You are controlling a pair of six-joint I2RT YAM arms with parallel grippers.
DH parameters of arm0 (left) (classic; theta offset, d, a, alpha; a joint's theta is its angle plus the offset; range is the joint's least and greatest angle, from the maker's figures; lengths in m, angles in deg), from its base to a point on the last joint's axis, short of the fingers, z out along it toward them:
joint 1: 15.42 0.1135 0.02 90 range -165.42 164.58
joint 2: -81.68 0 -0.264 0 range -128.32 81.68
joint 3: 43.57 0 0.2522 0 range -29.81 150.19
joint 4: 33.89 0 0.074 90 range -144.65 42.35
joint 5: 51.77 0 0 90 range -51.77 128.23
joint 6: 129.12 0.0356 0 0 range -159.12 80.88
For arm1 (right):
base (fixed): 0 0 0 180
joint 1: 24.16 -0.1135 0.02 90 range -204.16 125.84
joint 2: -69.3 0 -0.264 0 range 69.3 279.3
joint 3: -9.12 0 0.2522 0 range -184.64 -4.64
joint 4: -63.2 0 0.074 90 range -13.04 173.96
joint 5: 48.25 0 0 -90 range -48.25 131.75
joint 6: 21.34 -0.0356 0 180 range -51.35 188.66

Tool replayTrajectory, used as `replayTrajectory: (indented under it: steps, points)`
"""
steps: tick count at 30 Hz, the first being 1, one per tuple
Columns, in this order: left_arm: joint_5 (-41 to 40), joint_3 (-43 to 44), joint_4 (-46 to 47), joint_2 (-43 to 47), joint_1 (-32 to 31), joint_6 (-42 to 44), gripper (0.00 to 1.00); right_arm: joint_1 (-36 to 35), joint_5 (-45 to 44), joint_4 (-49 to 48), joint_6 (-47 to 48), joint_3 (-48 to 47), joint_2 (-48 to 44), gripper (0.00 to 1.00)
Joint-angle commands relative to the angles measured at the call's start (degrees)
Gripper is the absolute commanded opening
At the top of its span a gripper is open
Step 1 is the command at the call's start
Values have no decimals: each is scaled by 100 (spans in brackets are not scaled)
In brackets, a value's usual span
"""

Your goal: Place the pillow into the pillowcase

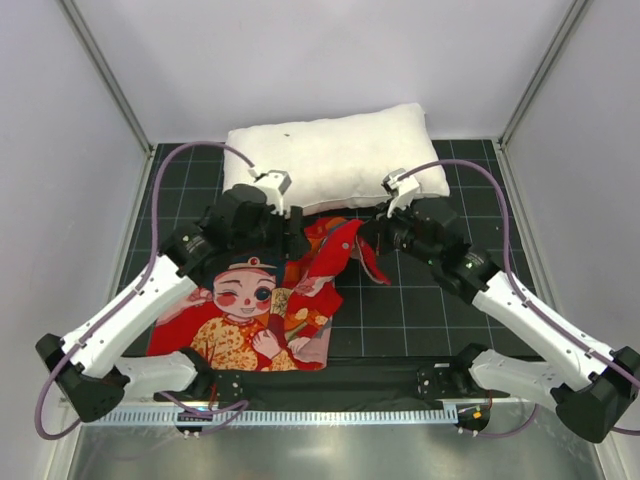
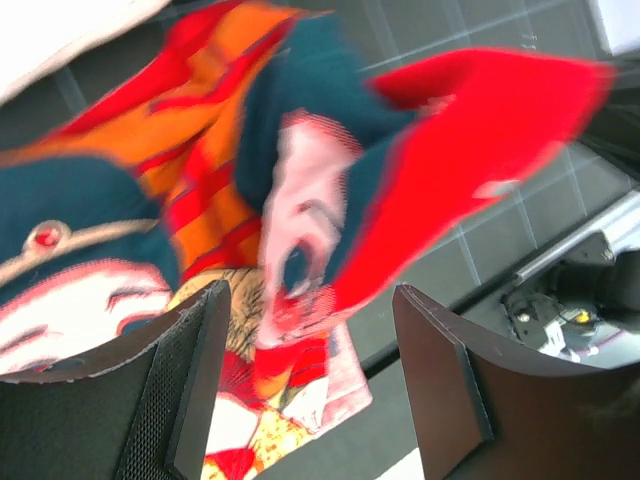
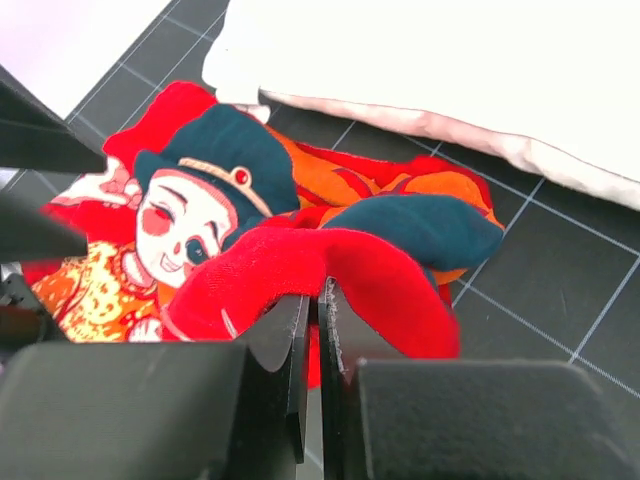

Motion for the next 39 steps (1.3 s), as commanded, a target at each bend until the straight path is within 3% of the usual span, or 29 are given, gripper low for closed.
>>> replayTrajectory:
  steps: [1, 7, 16, 19, 22, 26, 30, 34, 39]
  points:
    - [-746, 666, -4, -373, -799, 335, 70, -54, 112, 720, 76, -646, 134, 7]
    - [-1327, 826, 514, -735, -1792, 415, 66, -54, 190, 1837, -135, -1446, 592, 7]
    - [-1881, 764, 901, -1410, -1917, 274, 65, -63, 384, 2014, -364, -1649, 548, 7]
    - [-2399, 834, 902, -1665, -1925, 204, 65, -54, 489, 2005, -452, -1675, 513, 7]
    - [-2733, 887, 919, -1824, -1917, 230, 59, -63, 542, 1979, -504, -1675, 461, 7]
    - [-2997, 878, 911, -1869, -1917, 151, 38, -63, 323, 2092, -522, -1693, 469, 7]
    - [-3217, 650, 849, -1492, -1908, 64, 37, -54, -2, 2251, -531, -1675, 539, 7]
    - [-3165, 387, 779, -1105, -1838, 11, 37, -54, -187, 2321, -531, -1640, 654, 7]
    - [-2042, 44, 831, -867, -1267, -51, 36, -46, -205, 2225, -548, -1605, 776, 7]
